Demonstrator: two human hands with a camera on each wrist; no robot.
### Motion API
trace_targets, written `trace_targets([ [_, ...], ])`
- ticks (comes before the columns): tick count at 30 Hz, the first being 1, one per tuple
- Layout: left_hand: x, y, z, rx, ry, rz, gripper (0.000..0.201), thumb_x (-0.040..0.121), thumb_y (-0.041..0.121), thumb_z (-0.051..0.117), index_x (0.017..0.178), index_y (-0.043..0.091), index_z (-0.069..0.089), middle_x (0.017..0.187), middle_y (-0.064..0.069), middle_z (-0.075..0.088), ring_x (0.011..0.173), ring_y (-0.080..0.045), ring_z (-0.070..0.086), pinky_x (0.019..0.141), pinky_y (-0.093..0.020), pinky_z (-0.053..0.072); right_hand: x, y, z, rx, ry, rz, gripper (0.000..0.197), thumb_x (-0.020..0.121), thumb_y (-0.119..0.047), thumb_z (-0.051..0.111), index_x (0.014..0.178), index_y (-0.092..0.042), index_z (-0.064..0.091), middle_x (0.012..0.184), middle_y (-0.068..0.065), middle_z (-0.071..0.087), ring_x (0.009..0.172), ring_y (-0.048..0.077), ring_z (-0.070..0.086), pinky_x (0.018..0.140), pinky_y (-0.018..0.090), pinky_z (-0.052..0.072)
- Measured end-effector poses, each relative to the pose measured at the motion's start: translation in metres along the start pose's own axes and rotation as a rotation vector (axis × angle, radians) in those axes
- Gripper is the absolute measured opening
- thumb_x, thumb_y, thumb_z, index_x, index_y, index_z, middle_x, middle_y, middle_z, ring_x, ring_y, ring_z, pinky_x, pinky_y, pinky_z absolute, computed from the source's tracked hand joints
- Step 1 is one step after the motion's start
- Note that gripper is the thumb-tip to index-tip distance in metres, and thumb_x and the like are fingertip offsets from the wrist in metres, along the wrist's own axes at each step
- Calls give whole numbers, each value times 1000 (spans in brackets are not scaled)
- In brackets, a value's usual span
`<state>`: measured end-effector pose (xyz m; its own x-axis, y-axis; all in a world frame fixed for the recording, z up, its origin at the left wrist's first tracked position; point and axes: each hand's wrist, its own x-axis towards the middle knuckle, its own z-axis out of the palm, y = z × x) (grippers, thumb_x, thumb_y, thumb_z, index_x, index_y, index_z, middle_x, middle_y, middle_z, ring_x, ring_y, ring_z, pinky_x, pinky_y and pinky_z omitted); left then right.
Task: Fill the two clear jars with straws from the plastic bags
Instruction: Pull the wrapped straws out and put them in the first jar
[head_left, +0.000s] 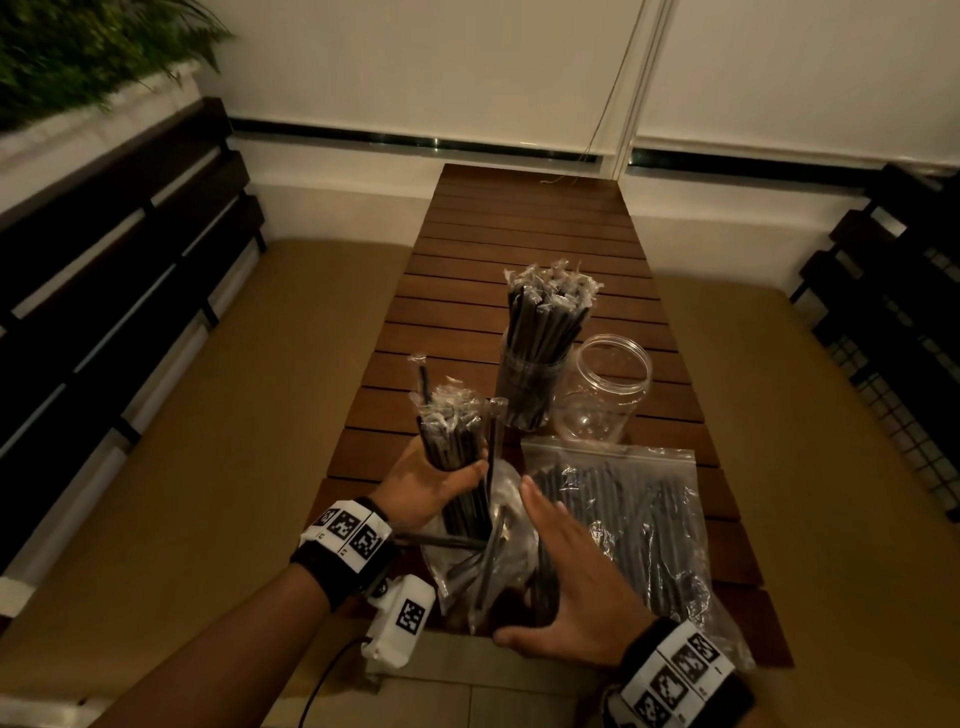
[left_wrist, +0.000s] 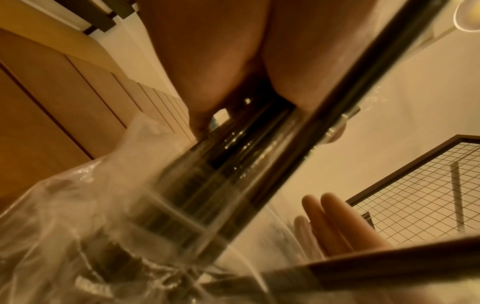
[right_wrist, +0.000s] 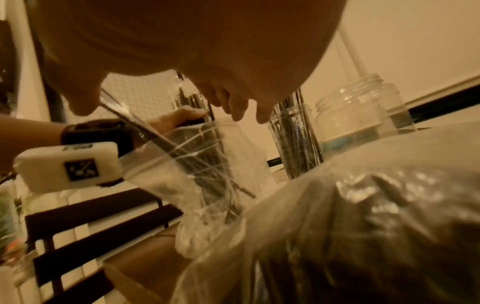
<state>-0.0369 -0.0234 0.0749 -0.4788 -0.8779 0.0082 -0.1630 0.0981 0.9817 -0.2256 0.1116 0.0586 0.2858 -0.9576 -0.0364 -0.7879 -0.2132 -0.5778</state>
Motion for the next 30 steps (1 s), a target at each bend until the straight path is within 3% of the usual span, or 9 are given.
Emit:
trace_targets([
  [3, 0, 0, 0, -13, 4, -1, 9, 86, 6, 69, 92, 12, 69, 88, 0, 71, 81, -2, 68, 70, -12, 51, 7, -9, 9, -102, -4, -5, 139, 62, -83, 65, 151, -25, -25, 156, -23, -32, 144, -9, -27, 117, 18, -20],
  [6, -1, 0, 0, -12, -2, 11, 12, 86, 8, 68, 98, 9, 71, 93, -1, 74, 89, -8, 70, 75, -15, 52, 22, -19, 20, -84, 94, 18, 135, 67, -78, 66, 150, -27, -27, 159, -20, -28, 147, -5, -23, 123, 28, -13],
  [9, -2, 2, 2, -39, -22, 16, 15, 87, 8, 68, 101, 12, 71, 98, -1, 75, 94, -9, 71, 79, -16, 54, 40, -29, 22, 69, 196, 54, 128, 72, -67, 74, 146, -37, -26, 158, -25, -12, 140, -19, -21, 125, 28, -7],
  [11, -4, 6, 3, -41, -18, 18, 18, 87, 7, 68, 99, 21, 70, 93, 7, 76, 91, -3, 71, 74, -14, 54, 52, -33, 19, 192, 231, 74, 127, 73, -56, 80, 147, -43, -22, 158, -26, 7, 143, -18, -7, 127, 35, 5],
  [14, -7, 11, 3, -126, 0, 50, 24, 86, -1, 66, 103, 17, 67, 91, 15, 76, 88, 0, 71, 71, -10, 52, 63, -30, 10, 376, 276, 124, 130, 69, -36, 88, 148, -57, -13, 155, -16, 33, 141, 6, 36, 115, 43, 39],
  [17, -10, 14, 3, -213, -23, 61, 28, 88, -7, 60, 111, 9, 64, 97, 10, 76, 93, -5, 72, 75, -14, 54, 66, -22, 0, 313, 272, 90, 123, 72, -39, 86, 147, -59, -9, 152, -12, 35, 133, 4, 40, 109, 33, 39],
  [21, -8, 10, 6, -231, 4, 63, 28, 86, 5, 66, 105, 25, 70, 105, -4, 75, 102, -21, 70, 86, -31, 56, 69, -20, 8, 129, 256, 47, 123, 76, -41, 79, 147, -53, -20, 148, -7, 35, 129, 18, 45, 109, 36, 40],
  [25, -6, 9, 14, -218, 32, 31, 36, 86, 10, 68, 97, 44, 72, 101, 13, 75, 101, -6, 69, 88, -24, 54, 75, -16, 13, 336, 355, 84, 109, 73, -25, 80, 157, -39, 12, 147, -9, 41, 132, 9, 46, 108, 35, 46],
  [30, -6, 10, 9, -208, -76, 27, 28, 85, 12, 65, 111, 22, 62, 100, 17, 74, 100, 1, 67, 81, -13, 52, 73, -17, 0, 428, 370, 52, 84, 73, -27, 78, 143, -42, 36, 138, -11, 48, 129, 4, 49, 106, 37, 48],
])
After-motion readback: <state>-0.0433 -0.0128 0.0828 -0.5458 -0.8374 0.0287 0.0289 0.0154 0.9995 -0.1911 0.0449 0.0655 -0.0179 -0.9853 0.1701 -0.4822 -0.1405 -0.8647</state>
